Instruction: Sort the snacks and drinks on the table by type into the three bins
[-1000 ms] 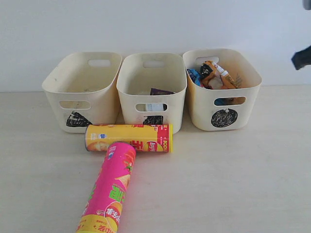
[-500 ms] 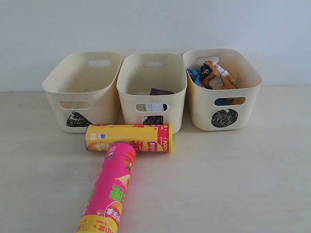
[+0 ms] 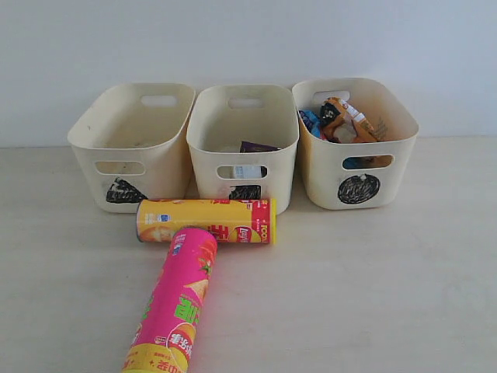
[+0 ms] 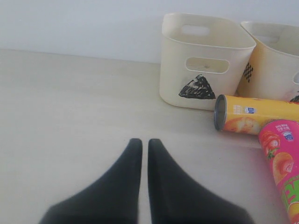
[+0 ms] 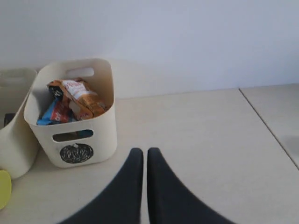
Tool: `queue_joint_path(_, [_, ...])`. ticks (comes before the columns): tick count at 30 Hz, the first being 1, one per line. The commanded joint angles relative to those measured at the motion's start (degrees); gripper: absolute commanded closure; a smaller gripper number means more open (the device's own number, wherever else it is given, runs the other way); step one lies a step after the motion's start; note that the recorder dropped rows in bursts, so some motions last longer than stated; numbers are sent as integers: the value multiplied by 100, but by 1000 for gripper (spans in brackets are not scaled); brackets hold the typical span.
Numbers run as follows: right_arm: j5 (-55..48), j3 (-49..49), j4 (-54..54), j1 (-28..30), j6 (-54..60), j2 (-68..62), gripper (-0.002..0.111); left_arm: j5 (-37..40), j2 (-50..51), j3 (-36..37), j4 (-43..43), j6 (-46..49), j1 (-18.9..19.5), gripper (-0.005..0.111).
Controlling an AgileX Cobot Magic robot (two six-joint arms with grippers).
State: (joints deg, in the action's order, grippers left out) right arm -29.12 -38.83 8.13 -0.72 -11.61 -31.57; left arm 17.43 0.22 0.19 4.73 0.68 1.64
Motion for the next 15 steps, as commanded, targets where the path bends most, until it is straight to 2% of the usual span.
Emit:
queue_joint_path(1, [7, 24, -11, 15, -3, 501, 108, -72, -22, -19, 27, -20, 8, 103])
queue_joint_path(10, [-401, 79, 3, 15, 622, 792, 108, -72, -22, -19, 27, -20, 8, 103])
queue_joint_path(15, [460, 838, 3, 15, 1037, 1331, 108, -72, -22, -19, 27, -20, 8, 103])
